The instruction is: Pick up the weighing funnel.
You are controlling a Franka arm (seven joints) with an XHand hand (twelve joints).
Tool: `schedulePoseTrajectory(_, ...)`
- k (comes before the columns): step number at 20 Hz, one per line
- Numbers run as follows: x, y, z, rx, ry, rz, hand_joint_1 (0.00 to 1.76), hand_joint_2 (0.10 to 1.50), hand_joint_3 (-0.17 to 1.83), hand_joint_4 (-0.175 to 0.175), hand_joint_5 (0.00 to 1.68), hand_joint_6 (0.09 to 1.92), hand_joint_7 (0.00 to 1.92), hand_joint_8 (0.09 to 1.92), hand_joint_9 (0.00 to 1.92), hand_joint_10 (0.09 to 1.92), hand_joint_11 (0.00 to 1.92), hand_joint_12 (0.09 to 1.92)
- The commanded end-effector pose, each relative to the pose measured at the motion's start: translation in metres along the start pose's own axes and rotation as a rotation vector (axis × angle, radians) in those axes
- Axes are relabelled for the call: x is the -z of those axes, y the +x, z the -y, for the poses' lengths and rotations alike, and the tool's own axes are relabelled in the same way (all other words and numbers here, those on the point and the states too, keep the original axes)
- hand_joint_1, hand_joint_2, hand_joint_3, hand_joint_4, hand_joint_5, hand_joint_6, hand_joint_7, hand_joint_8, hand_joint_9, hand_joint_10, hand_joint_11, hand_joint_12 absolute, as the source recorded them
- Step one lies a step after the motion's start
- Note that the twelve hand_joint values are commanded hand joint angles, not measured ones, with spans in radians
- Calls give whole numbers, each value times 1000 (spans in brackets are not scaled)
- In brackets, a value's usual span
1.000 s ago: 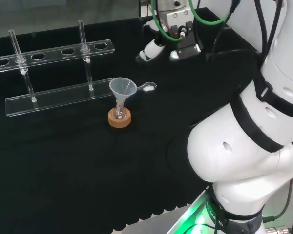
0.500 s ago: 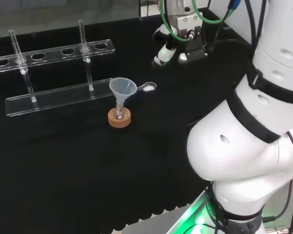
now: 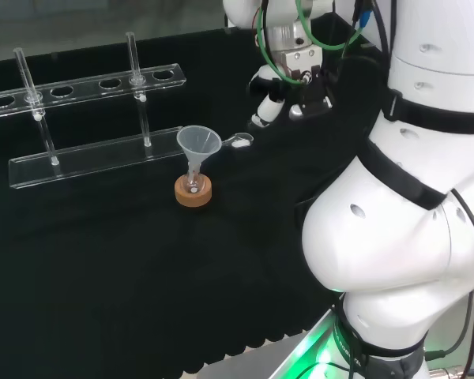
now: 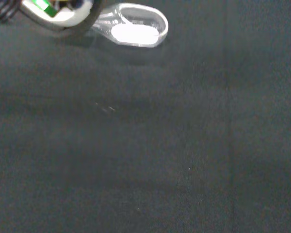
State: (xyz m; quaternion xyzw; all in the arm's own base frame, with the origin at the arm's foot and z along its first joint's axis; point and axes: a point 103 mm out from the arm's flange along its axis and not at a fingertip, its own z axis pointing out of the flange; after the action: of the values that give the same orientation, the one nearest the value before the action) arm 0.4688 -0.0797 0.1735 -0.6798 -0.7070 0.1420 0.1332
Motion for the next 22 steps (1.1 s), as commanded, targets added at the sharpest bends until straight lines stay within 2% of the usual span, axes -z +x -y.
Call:
schedulePoseTrajectory(1,-16,-2,-31,31,-10,28,846,617,528,-22,513,87,350,679,567,586,333,1378)
schedulePoseTrajectory(13,-35,5,-66,54,23,62,823,604,546,-20,529,87,372,683,579,583,341,1379)
schedulePoseTrajectory(22,-44,14,-75,79,50,109,822,603,551,-21,546,87,388,686,599,586,350,1376)
